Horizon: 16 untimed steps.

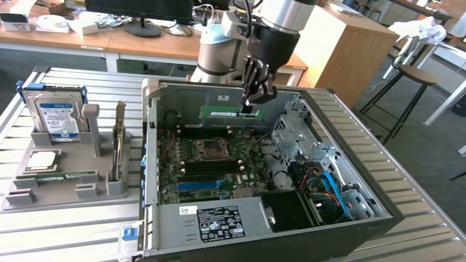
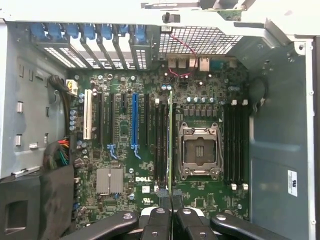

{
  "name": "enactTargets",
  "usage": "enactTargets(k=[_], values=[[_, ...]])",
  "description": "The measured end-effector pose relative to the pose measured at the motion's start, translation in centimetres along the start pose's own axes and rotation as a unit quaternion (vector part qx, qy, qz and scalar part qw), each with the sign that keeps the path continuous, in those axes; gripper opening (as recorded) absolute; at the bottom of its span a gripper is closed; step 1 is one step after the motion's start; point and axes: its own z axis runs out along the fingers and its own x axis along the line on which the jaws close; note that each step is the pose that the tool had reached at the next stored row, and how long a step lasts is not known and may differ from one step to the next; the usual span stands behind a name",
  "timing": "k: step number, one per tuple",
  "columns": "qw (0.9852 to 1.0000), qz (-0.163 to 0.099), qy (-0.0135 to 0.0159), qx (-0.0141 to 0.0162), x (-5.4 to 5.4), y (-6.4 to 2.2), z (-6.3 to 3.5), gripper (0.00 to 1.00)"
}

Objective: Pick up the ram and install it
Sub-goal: 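Pick up the ram and move it above insertion slot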

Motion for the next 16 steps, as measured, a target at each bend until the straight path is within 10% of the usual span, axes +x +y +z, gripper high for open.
enactTargets(k=[16], values=[[1.0,0.0,0.0,0.0,0.1,-0.11,2.89,0.11]])
